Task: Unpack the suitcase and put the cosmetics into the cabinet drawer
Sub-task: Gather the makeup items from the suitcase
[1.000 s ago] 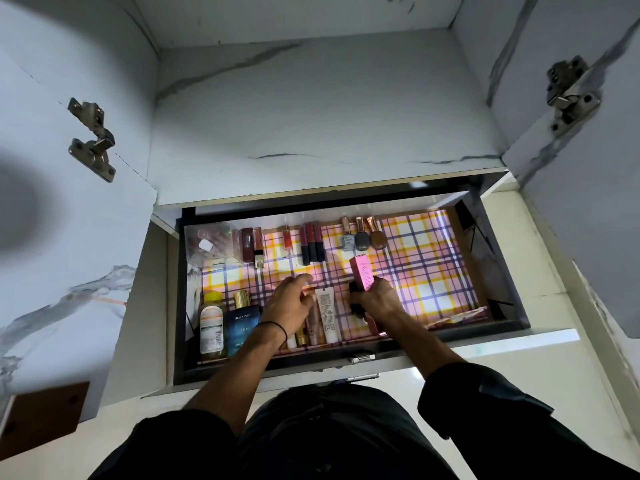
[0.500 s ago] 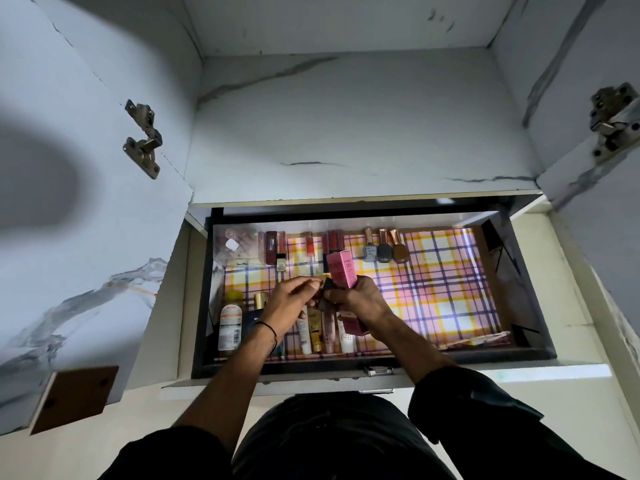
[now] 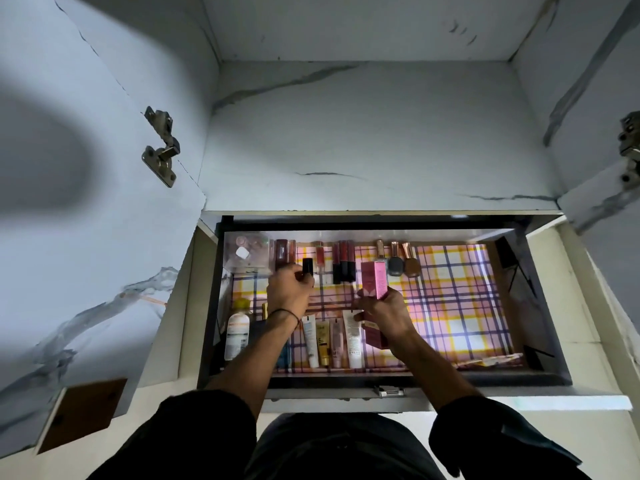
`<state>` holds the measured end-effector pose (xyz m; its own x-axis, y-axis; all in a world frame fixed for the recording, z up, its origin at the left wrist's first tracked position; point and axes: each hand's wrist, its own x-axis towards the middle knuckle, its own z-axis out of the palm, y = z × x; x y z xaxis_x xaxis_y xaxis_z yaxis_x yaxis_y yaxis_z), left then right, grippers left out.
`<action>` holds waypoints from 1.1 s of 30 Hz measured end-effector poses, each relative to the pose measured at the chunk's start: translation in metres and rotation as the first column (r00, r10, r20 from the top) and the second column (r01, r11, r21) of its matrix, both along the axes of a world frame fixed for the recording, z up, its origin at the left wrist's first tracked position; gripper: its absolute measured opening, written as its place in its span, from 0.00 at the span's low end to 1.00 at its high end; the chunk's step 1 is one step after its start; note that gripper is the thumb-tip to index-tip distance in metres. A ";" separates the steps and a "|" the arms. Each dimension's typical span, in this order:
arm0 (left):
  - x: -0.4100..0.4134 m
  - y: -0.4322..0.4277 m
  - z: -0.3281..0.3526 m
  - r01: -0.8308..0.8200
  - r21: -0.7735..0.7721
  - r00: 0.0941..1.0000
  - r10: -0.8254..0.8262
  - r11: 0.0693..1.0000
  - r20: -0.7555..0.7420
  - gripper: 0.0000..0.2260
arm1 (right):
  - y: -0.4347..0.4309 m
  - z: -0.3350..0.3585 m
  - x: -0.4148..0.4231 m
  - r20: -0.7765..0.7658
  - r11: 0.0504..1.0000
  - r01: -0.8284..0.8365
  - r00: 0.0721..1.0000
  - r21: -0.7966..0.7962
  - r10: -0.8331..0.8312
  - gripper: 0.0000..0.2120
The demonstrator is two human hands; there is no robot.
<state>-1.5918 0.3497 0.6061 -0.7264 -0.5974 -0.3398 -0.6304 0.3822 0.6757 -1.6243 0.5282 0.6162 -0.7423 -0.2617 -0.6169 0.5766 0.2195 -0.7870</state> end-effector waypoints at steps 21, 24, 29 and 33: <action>-0.024 -0.009 -0.015 0.481 -0.482 0.874 -0.356 0.732 0.332 0.15 | 0.016 -0.016 -0.001 0.106 0.995 0.101 0.989 -0.003 -0.100 0.08; -0.025 -0.014 -0.015 0.477 -0.473 0.876 -0.360 0.741 0.321 0.16 | 0.017 -0.018 -0.001 0.113 0.995 0.100 0.989 -0.018 -0.098 0.12; -0.022 -0.006 -0.009 0.339 -0.286 0.940 -0.314 0.896 0.129 0.17 | 0.019 -0.019 -0.001 0.066 0.999 0.050 0.997 0.009 -0.050 0.13; -0.008 0.024 -0.005 0.216 0.179 0.976 -0.204 0.960 -0.080 0.11 | 0.011 -0.012 -0.003 0.065 1.000 0.011 0.998 -0.010 -0.010 0.14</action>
<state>-1.5996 0.3736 0.6015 -0.8511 -0.3596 -0.3825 -0.5057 0.3659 0.7813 -1.6268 0.5392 0.6039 -0.7036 -0.2608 -0.6610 0.6287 0.2051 -0.7501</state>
